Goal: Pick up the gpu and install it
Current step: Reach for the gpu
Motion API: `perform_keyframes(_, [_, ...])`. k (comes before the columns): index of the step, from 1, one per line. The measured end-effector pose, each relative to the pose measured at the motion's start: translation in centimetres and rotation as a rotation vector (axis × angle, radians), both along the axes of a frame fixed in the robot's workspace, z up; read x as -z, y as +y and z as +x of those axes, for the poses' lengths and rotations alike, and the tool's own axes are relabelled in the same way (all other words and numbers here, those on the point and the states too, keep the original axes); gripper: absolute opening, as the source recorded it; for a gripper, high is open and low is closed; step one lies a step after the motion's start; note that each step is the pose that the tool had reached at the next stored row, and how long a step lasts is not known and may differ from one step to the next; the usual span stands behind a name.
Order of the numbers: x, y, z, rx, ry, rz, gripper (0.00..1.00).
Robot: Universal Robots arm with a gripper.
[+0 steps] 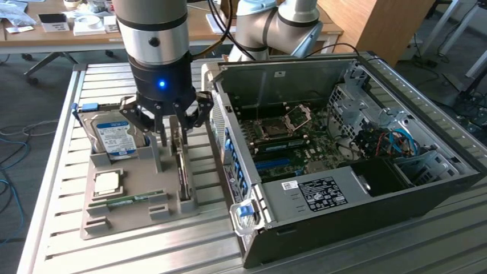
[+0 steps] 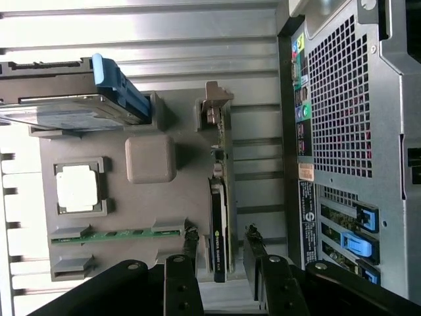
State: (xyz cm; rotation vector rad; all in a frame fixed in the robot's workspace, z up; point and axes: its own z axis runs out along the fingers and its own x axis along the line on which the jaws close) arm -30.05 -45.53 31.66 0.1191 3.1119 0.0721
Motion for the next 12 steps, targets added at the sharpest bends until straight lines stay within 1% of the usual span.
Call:
perform_keyframes(6, [0.50, 0.00, 0.00, 0.000, 0.0002, -0.0003, 0.42])
perform_keyframes(12, [0.55, 0.00, 0.00, 0.000, 0.0000, -0.0001, 0.42])
